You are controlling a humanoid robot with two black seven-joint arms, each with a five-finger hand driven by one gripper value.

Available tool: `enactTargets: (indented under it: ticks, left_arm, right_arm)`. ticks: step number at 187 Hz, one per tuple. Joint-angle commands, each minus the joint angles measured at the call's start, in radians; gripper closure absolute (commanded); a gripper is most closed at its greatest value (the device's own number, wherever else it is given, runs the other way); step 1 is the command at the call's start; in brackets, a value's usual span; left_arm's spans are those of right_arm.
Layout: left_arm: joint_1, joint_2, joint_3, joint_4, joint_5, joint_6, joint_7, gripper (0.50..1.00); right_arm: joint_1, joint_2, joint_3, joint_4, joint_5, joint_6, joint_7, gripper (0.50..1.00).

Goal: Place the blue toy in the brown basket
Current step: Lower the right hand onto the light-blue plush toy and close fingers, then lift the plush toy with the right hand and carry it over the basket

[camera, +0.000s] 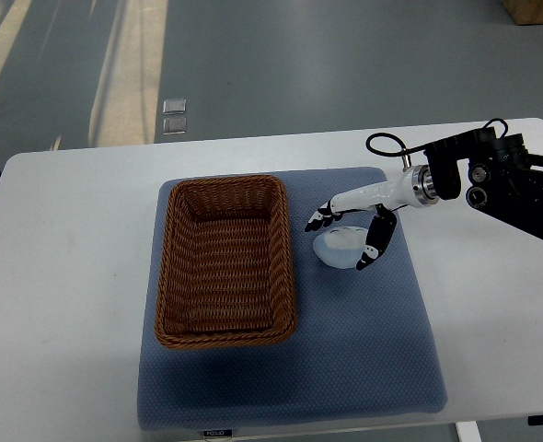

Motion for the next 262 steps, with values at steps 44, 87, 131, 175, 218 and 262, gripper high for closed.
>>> enactTargets:
  ticks: [44, 87, 131, 175, 218, 262]
  left_arm:
    - [0.000, 0.000, 0.000, 0.000, 0.000, 0.000, 0.000, 0.500]
    - [0.000, 0.000, 0.000, 0.000, 0.000, 0.000, 0.000, 0.500]
    - [0.000, 0.000, 0.000, 0.000, 0.000, 0.000, 0.000, 0.500]
    - [0.000, 0.000, 0.000, 0.000, 0.000, 0.000, 0.000, 0.500]
    - [0.000, 0.000, 0.000, 0.000, 0.000, 0.000, 0.000, 0.500]
    - [0.000, 0.000, 0.000, 0.000, 0.000, 0.000, 0.000, 0.500]
  right_arm:
    - [-0.036, 0.039, -0.003, -0.039, -0.041, -0.028, -0.001, 0.673]
    - [-0.030, 0.039, -0.002, -0.045, -0.050, -0.029, 0.001, 0.801]
    - [-0.028, 0.037, -0.002, -0.045, -0.050, -0.023, 0.002, 1.000]
    - [0.007, 0.034, 0.001, -0.045, -0.043, -0.021, 0.005, 1.000]
    - [0.084, 0.020, 0.018, -0.051, -0.034, -0.021, 0.005, 1.000]
    - [0.140, 0.048, 0.029, -0.053, -0.020, -0.044, 0.008, 1.000]
